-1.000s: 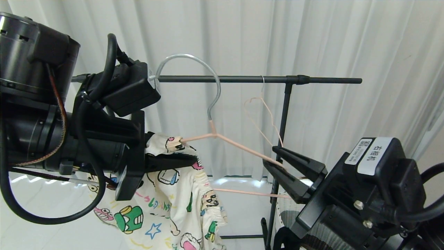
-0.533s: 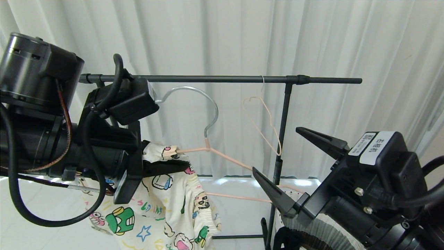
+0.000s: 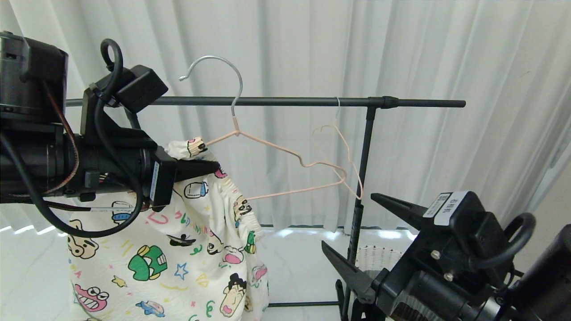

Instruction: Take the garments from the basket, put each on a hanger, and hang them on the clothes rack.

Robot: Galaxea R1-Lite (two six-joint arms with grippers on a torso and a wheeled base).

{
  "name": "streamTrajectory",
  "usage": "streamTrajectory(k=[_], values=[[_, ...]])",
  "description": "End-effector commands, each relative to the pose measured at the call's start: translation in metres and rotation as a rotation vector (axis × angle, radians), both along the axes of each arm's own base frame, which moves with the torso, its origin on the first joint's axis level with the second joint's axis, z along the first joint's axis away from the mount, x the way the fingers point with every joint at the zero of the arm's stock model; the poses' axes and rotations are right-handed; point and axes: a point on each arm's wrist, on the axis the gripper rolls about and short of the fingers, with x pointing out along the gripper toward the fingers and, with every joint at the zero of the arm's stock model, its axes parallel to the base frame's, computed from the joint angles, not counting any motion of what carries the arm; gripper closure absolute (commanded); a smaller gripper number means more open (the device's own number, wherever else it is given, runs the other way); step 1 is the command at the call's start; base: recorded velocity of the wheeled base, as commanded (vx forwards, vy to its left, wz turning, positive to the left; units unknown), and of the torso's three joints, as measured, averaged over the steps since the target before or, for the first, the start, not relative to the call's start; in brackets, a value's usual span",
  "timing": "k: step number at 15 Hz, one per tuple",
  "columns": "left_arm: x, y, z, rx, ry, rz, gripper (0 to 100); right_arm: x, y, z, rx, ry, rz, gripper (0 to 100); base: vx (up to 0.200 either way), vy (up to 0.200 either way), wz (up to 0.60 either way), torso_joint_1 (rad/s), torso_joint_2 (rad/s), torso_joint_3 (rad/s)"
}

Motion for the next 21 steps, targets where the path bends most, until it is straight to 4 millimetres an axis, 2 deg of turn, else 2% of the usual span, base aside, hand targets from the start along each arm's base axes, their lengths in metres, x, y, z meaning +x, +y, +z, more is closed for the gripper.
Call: streamTrajectory(k=[1,2,5,8,11,17,19,21], values=[[0.001,0.002,-0.002,-0.018,0.004,0.017,100,0.003,0.008,-0.010,-0.005,0.099,0.002,0,0.000,0.000,0.00,0.000,0.00,0.000],[-0.003,0.003,0.003,-0.041,-0.021,0.023,100,0.011,0.022,-0.014,0.069,0.246,-0.007,0,0.000,0.000,0.00,0.000,0.00,0.000],[-0.008,0.004,0.011,-0.062,-0.081,0.021,100,0.037,0.053,-0.016,0.204,0.438,-0.051,0,0.000,0.000,0.00,0.000,0.00,0.000],[-0.012,0.004,0.015,-0.070,-0.101,0.011,100,0.074,0.068,-0.028,0.268,0.492,-0.132,0,0.000,0.000,0.00,0.000,0.00,0.000],[-0.023,-0.004,0.017,-0.076,-0.110,-0.044,100,0.090,0.075,-0.038,0.268,0.502,-0.164,0,0.000,0.000,0.00,0.000,0.00,0.000],[-0.030,-0.015,0.008,-0.068,-0.083,-0.108,100,0.077,0.087,-0.038,0.252,0.509,-0.115,0,0.000,0.000,0.00,0.000,0.00,0.000],[-0.030,-0.016,0.008,-0.069,-0.086,-0.112,100,0.055,0.099,-0.040,0.222,0.516,-0.050,0,0.000,0.000,0.00,0.000,0.00,0.000],[-0.028,-0.017,0.009,-0.073,-0.095,-0.107,100,0.042,0.101,-0.047,0.181,0.519,-0.037,0,0.000,0.000,0.00,0.000,0.00,0.000]])
